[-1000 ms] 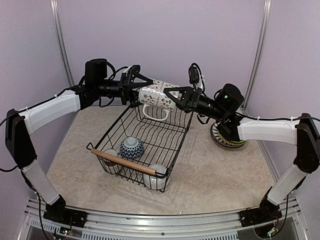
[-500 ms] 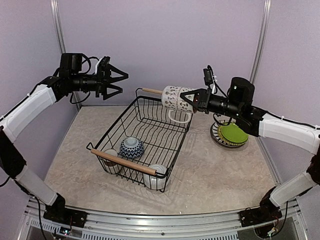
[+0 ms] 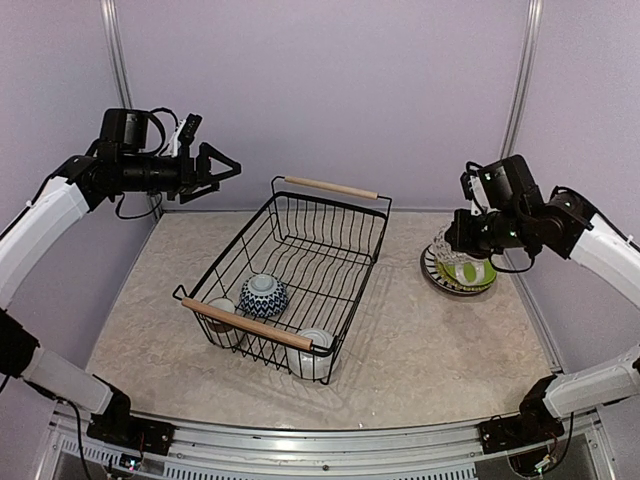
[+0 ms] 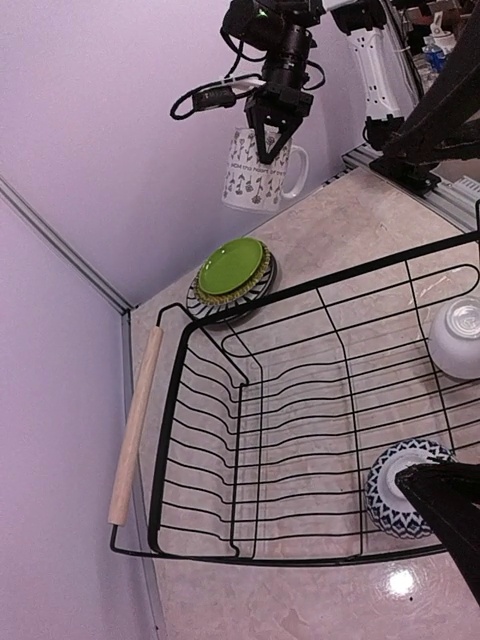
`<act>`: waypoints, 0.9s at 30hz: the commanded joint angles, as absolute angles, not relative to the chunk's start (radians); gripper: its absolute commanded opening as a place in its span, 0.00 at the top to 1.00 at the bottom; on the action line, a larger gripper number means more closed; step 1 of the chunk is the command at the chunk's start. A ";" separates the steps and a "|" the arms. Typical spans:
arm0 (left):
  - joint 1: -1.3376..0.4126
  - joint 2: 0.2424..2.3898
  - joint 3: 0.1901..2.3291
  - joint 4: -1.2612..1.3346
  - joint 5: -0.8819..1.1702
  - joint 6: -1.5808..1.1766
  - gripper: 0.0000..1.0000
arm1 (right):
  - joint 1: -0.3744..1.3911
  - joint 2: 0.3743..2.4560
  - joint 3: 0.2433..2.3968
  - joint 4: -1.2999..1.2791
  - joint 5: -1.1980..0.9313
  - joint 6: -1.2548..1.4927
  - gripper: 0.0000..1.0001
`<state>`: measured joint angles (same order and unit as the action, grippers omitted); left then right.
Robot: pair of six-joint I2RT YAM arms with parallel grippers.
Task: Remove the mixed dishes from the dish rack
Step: Place the cup at the center of the board.
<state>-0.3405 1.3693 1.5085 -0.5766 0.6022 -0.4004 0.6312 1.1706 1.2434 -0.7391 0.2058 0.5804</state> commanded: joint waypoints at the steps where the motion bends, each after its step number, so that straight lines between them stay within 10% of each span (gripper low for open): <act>1: -0.330 1.343 1.490 -0.617 0.558 -0.340 0.01 | 0.626 1.229 1.281 -1.066 0.362 0.633 1.00; 27: -0.329 1.295 1.442 -0.595 0.556 -0.334 0.01 | 0.262 1.382 0.980 -0.801 0.164 0.511 1.00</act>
<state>-0.3351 1.3228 1.4563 -0.6006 0.5495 -0.3500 0.2840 1.3663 0.9859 -0.8963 0.1726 0.5556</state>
